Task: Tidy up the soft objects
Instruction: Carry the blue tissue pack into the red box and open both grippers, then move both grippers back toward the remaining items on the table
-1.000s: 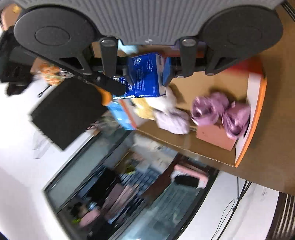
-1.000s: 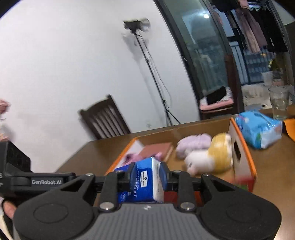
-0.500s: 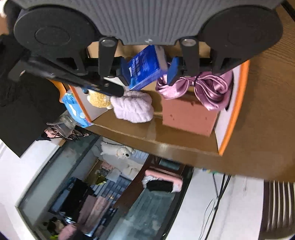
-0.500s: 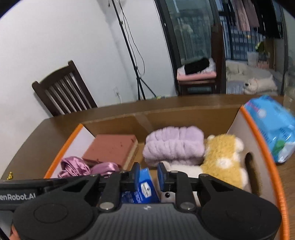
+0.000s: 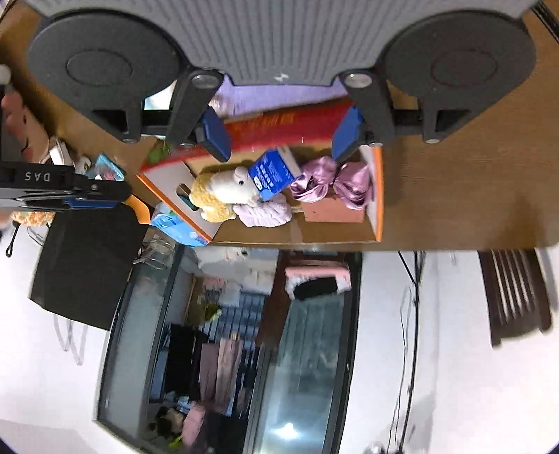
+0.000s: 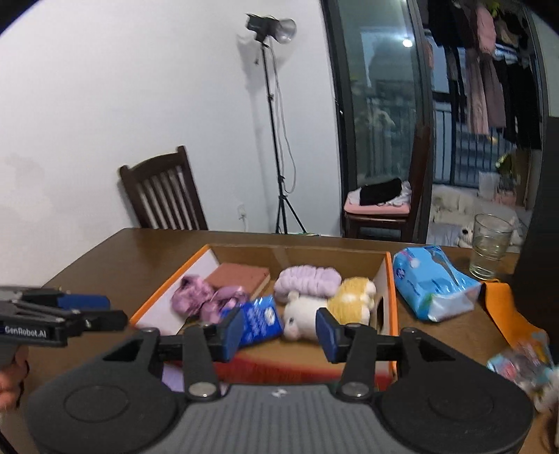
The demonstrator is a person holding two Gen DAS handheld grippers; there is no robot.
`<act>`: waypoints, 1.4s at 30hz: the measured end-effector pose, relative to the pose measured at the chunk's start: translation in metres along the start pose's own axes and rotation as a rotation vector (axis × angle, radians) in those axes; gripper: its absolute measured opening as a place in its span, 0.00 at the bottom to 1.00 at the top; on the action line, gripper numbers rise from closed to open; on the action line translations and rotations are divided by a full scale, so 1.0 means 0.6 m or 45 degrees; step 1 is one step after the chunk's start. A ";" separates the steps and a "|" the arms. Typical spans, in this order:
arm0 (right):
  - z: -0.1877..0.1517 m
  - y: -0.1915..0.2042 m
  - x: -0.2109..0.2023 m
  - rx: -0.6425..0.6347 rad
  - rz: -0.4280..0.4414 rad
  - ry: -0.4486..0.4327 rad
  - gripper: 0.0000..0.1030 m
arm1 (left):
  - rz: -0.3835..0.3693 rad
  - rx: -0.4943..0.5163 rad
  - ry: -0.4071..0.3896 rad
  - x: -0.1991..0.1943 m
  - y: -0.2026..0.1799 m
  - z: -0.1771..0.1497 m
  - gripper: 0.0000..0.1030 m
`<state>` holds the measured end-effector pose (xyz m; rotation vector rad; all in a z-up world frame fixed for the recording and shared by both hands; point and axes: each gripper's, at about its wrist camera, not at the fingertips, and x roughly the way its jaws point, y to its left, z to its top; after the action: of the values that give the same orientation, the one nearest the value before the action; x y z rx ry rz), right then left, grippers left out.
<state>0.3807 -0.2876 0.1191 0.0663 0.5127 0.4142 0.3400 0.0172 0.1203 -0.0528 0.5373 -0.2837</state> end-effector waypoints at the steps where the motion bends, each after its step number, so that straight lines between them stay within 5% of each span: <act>1: -0.015 0.006 -0.019 -0.016 -0.003 -0.013 0.44 | 0.003 0.009 -0.032 -0.024 -0.004 -0.017 0.65; 7: -0.121 0.063 -0.107 -0.142 -0.047 -0.080 0.49 | 0.023 0.025 -0.183 -0.135 -0.019 -0.124 0.76; 20: -0.331 0.143 -0.191 -0.030 -0.013 -0.060 0.55 | 0.079 -0.076 -0.107 -0.232 -0.024 -0.312 0.76; 34: -0.330 0.137 -0.167 0.007 -0.032 -0.057 0.54 | 0.037 -0.089 -0.084 -0.191 -0.026 -0.300 0.75; 42: -0.257 0.100 -0.079 0.047 -0.065 -0.068 0.54 | -0.057 -0.019 -0.131 -0.128 -0.049 -0.219 0.73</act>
<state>0.2455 -0.2578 0.0167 0.0992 0.4681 0.3519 0.2027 0.0139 0.0493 -0.0935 0.4368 -0.3189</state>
